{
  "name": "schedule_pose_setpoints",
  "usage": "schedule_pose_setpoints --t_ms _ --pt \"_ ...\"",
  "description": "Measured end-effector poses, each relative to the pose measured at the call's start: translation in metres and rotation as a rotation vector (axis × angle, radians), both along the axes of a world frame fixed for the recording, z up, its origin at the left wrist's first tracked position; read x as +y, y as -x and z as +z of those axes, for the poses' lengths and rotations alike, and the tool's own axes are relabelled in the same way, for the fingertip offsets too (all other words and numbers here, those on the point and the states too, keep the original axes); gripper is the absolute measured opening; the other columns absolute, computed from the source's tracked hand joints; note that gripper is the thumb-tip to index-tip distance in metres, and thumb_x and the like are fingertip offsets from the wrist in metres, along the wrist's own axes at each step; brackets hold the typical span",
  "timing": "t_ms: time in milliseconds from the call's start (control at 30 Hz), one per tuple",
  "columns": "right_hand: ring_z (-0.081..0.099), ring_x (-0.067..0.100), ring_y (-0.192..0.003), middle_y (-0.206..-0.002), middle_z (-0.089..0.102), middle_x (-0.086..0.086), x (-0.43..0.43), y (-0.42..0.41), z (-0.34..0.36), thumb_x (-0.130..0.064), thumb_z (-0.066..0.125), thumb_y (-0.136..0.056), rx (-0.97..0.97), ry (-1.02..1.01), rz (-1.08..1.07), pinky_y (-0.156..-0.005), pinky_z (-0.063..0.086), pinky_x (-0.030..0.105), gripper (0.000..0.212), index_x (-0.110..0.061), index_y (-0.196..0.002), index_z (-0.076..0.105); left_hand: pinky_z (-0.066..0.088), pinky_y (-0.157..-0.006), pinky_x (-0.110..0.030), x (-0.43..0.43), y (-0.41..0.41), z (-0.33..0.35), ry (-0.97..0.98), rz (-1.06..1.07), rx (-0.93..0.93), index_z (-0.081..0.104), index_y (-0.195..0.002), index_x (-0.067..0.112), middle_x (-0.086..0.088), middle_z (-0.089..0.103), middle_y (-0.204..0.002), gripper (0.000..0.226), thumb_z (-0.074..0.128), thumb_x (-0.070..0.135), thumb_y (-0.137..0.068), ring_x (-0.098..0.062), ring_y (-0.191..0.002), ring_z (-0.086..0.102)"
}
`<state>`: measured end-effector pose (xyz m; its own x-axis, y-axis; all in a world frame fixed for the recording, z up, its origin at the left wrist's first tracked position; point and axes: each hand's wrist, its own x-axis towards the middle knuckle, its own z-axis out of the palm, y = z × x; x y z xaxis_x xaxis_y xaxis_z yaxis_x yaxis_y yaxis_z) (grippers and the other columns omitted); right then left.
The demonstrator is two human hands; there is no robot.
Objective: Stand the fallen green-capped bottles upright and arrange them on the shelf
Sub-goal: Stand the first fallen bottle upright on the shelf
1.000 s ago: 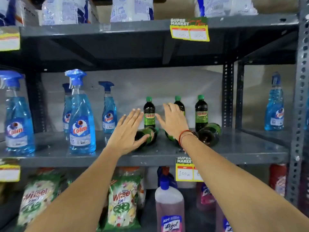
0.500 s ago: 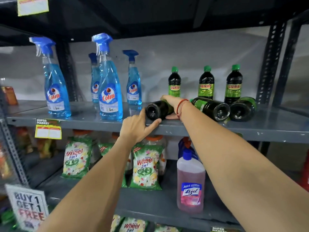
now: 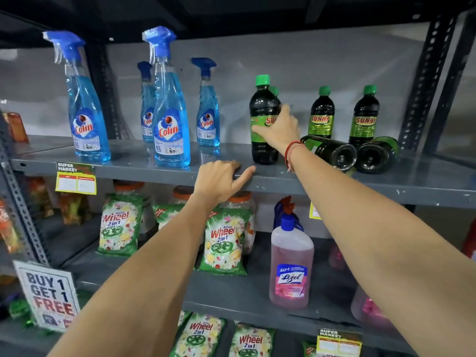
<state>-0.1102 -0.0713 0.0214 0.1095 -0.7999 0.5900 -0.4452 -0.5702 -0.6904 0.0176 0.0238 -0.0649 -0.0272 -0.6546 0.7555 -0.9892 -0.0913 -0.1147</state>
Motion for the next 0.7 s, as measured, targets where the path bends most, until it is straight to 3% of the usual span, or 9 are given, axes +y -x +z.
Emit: schedule_pose_setpoints --t_ms 233,400,500,600,700 --pt "0.055 0.032 -0.107 -0.118 0.056 0.015 -0.012 0.004 -0.019 -0.041 0.076 -0.07 -0.006 0.035 0.003 -0.09 0.047 0.043 0.076 -0.011 -0.129 0.038 0.044 -0.056 -0.031 0.0 0.0 -0.003 0.038 -0.012 0.031 0.07 -0.092 0.015 -0.008 0.072 -0.079 0.082 0.009 0.068 -0.082 -0.027 -0.072 0.065" --pt "0.062 0.022 -0.103 -0.106 0.067 0.003 -0.022 0.002 -0.031 -0.034 0.077 -0.053 -0.141 -0.318 0.261 -0.097 0.048 0.038 0.063 -0.015 -0.11 0.057 0.044 -0.057 -0.031 0.001 0.0 -0.003 0.045 -0.011 0.018 0.069 -0.095 0.015 -0.006 0.074 -0.087 0.086 0.005 0.071 -0.082 -0.026 -0.076 0.067" --pt "0.062 0.021 -0.103 -0.105 0.066 0.002 -0.02 0.004 -0.03 -0.031 0.081 -0.06 -0.043 -0.284 0.21 -0.091 0.046 0.029 0.058 -0.014 -0.111 0.059 0.046 -0.058 -0.032 0.002 0.001 -0.003 0.033 -0.01 0.036 0.07 -0.095 0.015 -0.005 0.074 -0.091 0.084 0.008 0.07 -0.082 -0.026 -0.079 0.067" --pt "0.057 0.026 -0.109 -0.116 0.061 0.01 -0.017 0.003 -0.031 -0.044 0.085 -0.059 0.039 -0.154 0.062 -0.093 0.045 0.033 0.077 -0.009 -0.119 0.051 0.048 -0.06 -0.033 0.002 0.002 -0.003 0.021 -0.008 0.05 0.069 -0.095 0.015 -0.005 0.074 -0.092 0.084 0.007 0.07 -0.082 -0.026 -0.08 0.067" --pt "0.056 0.026 -0.113 -0.12 0.06 0.009 -0.019 0.001 -0.033 -0.056 0.082 -0.047 -0.021 -0.206 0.083 -0.097 0.046 0.038 0.091 -0.012 -0.122 0.052 0.049 -0.061 -0.034 0.004 0.003 -0.002 0.017 -0.021 0.064 0.069 -0.096 0.015 -0.005 0.074 -0.094 0.09 0.002 0.073 -0.081 -0.026 -0.081 0.067"
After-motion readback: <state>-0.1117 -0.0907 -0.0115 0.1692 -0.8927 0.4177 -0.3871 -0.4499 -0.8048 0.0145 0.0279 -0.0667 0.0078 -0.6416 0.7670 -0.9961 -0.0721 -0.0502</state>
